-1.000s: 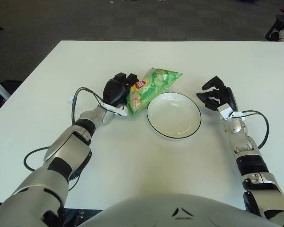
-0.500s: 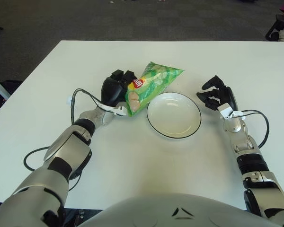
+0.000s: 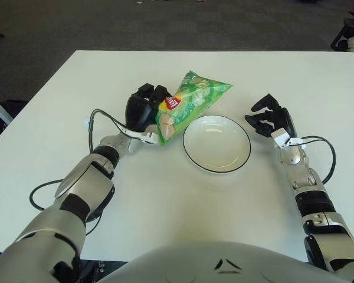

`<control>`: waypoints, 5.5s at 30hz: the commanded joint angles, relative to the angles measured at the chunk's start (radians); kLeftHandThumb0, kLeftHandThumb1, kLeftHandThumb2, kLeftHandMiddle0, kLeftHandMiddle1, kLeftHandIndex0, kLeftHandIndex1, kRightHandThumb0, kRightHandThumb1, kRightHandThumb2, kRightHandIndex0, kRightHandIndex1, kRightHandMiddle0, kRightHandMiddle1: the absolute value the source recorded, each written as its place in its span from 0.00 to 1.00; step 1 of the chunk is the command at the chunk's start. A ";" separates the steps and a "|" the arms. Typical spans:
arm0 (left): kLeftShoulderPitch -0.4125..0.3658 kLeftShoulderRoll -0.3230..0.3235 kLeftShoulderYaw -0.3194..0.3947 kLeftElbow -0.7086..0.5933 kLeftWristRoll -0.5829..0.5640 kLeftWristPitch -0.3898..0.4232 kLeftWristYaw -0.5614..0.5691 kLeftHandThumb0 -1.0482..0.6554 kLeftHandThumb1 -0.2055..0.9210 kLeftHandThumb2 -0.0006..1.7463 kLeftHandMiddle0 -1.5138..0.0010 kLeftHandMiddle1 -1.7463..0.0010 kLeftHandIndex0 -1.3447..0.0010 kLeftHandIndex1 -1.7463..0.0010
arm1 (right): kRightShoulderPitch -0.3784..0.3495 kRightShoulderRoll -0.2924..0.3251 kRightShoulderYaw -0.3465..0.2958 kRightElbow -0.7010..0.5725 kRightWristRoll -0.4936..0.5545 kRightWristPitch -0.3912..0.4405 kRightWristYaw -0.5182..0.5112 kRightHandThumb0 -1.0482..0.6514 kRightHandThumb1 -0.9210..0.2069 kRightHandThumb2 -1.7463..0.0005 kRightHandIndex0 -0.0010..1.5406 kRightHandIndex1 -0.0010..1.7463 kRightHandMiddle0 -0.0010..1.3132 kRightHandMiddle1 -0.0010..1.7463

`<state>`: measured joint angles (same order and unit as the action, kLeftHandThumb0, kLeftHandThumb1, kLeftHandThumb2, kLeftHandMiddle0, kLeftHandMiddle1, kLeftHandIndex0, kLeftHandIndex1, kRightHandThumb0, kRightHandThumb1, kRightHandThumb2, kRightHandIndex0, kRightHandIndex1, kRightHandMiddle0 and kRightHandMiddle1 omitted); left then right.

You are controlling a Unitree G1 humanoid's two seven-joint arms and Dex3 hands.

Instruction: Put the snack into the plate.

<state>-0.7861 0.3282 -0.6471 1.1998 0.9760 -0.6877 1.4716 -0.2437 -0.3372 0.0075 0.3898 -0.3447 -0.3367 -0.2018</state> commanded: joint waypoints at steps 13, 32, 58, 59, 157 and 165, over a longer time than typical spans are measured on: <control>-0.098 0.036 -0.024 -0.124 0.099 0.015 0.143 0.59 1.00 0.12 0.36 0.00 0.48 0.00 | -0.008 -0.018 0.013 0.012 -0.024 0.026 0.009 0.41 0.00 0.77 0.65 0.20 0.24 0.93; -0.209 0.067 -0.102 -0.243 0.241 -0.094 0.142 0.60 1.00 0.12 0.34 0.00 0.46 0.00 | 0.001 -0.026 0.021 0.001 -0.031 0.032 0.020 0.41 0.00 0.76 0.65 0.19 0.23 0.93; -0.284 0.096 -0.236 -0.185 0.201 -0.271 -0.368 0.61 1.00 0.12 0.38 0.00 0.49 0.00 | 0.013 -0.043 0.024 -0.005 -0.037 0.025 0.026 0.41 0.00 0.76 0.64 0.17 0.23 0.93; -0.280 0.101 -0.227 -0.195 0.187 -0.274 -0.406 0.61 1.00 0.12 0.40 0.00 0.50 0.00 | 0.013 -0.043 0.023 -0.005 -0.037 0.024 0.026 0.41 0.00 0.76 0.64 0.17 0.23 0.93; -0.130 -0.101 0.609 -0.110 -1.170 -0.267 -2.799 0.08 1.00 0.08 1.00 1.00 1.00 1.00 | -0.034 -0.052 0.056 0.095 -0.072 0.019 -0.008 0.41 0.00 0.76 0.66 0.12 0.23 0.93; -0.130 -0.098 0.601 -0.140 -1.153 -0.227 -2.796 0.08 1.00 0.08 1.00 1.00 1.00 1.00 | -0.035 -0.054 0.059 0.095 -0.073 0.020 -0.007 0.41 0.00 0.76 0.66 0.12 0.23 0.93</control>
<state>-0.8950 0.2226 -0.0407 1.0760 -0.1868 -0.9225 -1.3338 -0.2931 -0.3799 0.0582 0.4586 -0.4059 -0.3403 -0.2214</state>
